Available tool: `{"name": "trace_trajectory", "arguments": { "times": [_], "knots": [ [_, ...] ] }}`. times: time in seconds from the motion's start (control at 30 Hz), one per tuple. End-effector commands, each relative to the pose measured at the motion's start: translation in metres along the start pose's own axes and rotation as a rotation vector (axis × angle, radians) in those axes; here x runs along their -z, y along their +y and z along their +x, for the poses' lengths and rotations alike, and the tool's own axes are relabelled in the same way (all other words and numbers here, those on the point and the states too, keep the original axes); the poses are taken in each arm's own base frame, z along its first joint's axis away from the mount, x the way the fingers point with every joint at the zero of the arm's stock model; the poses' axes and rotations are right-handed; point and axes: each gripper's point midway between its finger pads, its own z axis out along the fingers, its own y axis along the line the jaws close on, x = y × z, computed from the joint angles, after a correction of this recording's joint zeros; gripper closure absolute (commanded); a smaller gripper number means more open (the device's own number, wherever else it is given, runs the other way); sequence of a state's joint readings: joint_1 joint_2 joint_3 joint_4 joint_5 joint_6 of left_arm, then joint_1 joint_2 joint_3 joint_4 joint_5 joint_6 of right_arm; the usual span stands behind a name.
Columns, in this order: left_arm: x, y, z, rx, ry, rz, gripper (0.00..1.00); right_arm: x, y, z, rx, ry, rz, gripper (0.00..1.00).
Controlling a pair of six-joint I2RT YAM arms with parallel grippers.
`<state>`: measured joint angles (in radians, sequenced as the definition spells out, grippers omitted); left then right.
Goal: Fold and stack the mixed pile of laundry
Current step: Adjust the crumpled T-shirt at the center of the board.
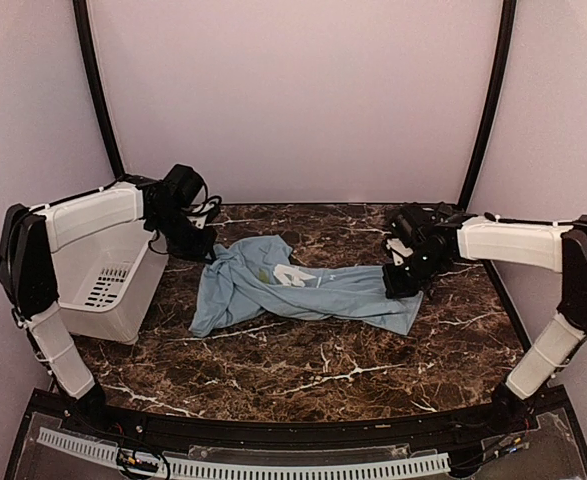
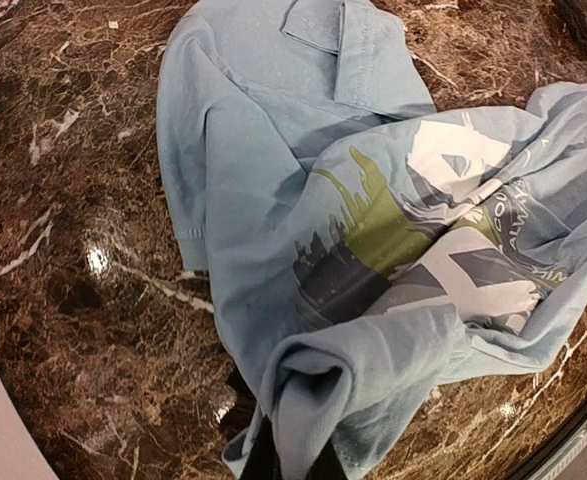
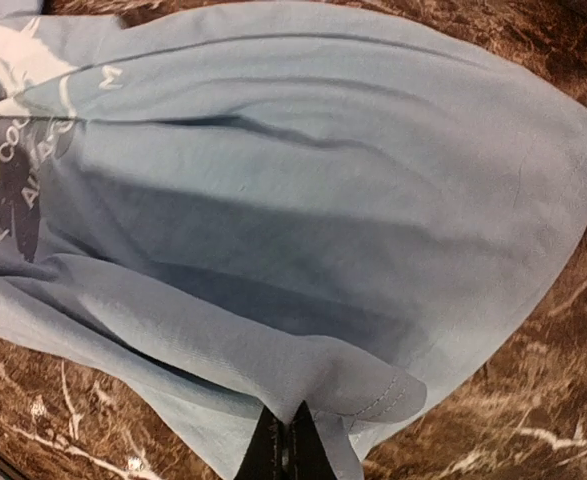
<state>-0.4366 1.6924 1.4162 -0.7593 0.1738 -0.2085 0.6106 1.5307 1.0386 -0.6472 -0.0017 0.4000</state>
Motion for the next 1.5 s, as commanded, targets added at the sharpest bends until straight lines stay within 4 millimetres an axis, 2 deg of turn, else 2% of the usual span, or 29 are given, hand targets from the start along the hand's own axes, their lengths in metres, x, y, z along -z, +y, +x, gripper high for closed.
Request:
{"name": "trace_trajectory", "arguments": {
  "times": [0.0, 0.07, 0.13, 0.2, 0.27, 0.37, 0.47, 0.57, 0.6, 0.67, 0.8, 0.87, 0.93, 1.13, 1.3, 1.47],
  "knots": [
    [-0.021, 0.012, -0.015, -0.007, 0.041, -0.055, 1.00, -0.023, 0.007, -0.055, 0.063, -0.025, -0.098, 1.00],
    [-0.033, 0.016, -0.022, -0.003, 0.051, -0.067, 1.00, -0.038, 0.009, -0.070, 0.084, -0.013, -0.105, 0.96],
    [-0.043, 0.020, -0.029, 0.006, 0.054, -0.076, 1.00, -0.051, 0.004, -0.089, 0.091, -0.021, -0.075, 0.85],
    [-0.054, 0.028, -0.033, 0.021, 0.062, -0.096, 1.00, -0.055, -0.009, -0.105, 0.080, -0.041, -0.036, 0.68],
    [-0.060, 0.034, -0.036, 0.049, 0.064, -0.103, 1.00, -0.047, -0.018, -0.116, 0.072, -0.066, -0.008, 0.50],
    [-0.064, 0.042, -0.036, 0.073, 0.062, -0.126, 1.00, -0.017, -0.018, -0.122, 0.069, -0.140, -0.018, 0.38],
    [-0.066, 0.045, -0.035, 0.091, 0.065, -0.127, 1.00, 0.009, -0.004, -0.108, 0.054, -0.177, -0.129, 0.36],
    [-0.065, 0.041, -0.033, 0.093, 0.073, -0.099, 1.00, 0.024, 0.022, -0.079, 0.069, -0.178, -0.293, 0.40],
    [-0.064, 0.040, -0.032, 0.094, 0.073, -0.094, 1.00, 0.020, 0.026, -0.063, 0.068, -0.152, -0.316, 0.43],
    [-0.061, 0.037, -0.032, 0.095, 0.066, -0.081, 1.00, 0.016, 0.034, -0.045, 0.087, -0.127, -0.322, 0.47],
    [-0.057, 0.031, -0.035, 0.093, 0.058, -0.048, 1.00, -0.006, 0.024, -0.028, 0.115, -0.088, -0.237, 0.59],
    [-0.056, 0.029, -0.037, 0.091, 0.053, -0.039, 1.00, -0.021, 0.008, -0.024, 0.077, -0.047, -0.152, 0.62],
    [-0.055, 0.028, -0.038, 0.090, 0.049, -0.036, 1.00, -0.033, 0.001, -0.021, 0.037, -0.013, -0.124, 0.62],
    [-0.054, 0.027, -0.039, 0.091, 0.046, -0.034, 1.00, -0.050, -0.004, -0.015, -0.020, 0.000, -0.126, 0.60],
    [-0.054, 0.027, -0.041, 0.090, 0.041, -0.032, 1.00, -0.063, -0.010, -0.008, -0.075, 0.025, -0.147, 0.50],
    [-0.056, 0.027, -0.042, 0.091, 0.037, -0.031, 1.00, -0.071, -0.013, -0.006, -0.110, 0.035, -0.159, 0.45]
  ]
}}
